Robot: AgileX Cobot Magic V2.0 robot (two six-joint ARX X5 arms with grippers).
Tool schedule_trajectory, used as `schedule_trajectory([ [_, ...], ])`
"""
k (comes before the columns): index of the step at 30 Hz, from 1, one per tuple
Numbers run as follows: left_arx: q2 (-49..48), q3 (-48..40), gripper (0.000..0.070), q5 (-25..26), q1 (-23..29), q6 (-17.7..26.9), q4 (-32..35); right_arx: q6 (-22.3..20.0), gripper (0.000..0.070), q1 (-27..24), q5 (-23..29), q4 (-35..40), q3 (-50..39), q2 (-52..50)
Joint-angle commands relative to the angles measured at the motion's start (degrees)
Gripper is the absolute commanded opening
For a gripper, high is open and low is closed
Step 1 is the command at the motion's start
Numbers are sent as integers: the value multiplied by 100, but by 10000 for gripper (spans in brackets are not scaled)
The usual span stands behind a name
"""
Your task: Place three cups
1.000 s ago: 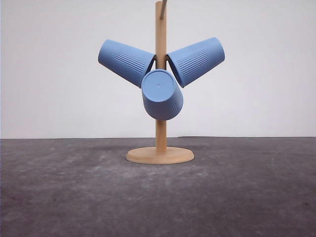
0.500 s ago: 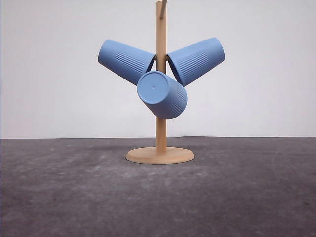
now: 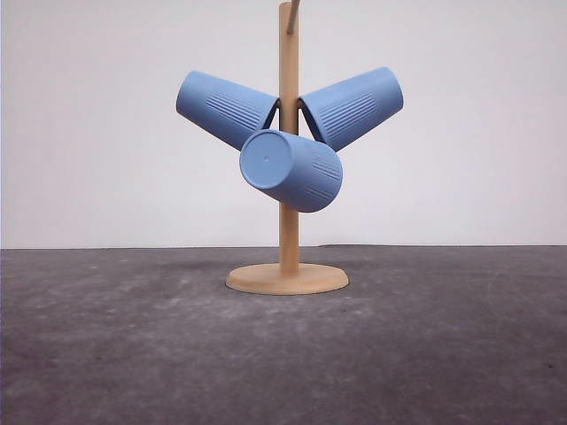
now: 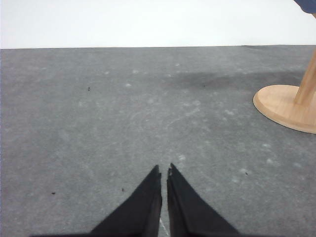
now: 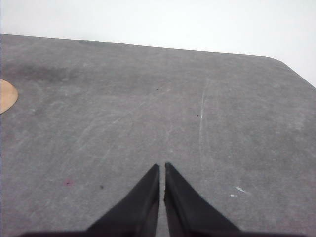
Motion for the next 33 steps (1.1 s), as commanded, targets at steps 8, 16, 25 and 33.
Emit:
schedule_trajectory([
  [8,-7,-72,0,4,9,0,-8,77,17,-7,9,75,-22,-13],
  [16,-7,-72,0,4,9,0,-9,77,17,-7,11,75,-22,-13],
  [25,-7,-72,0,4,9,0,-9,77,17,-7,11,75,-22,-13],
  [33,-7,-72,0,4,9,0,-9,77,17,-7,11,75,-22,-13],
])
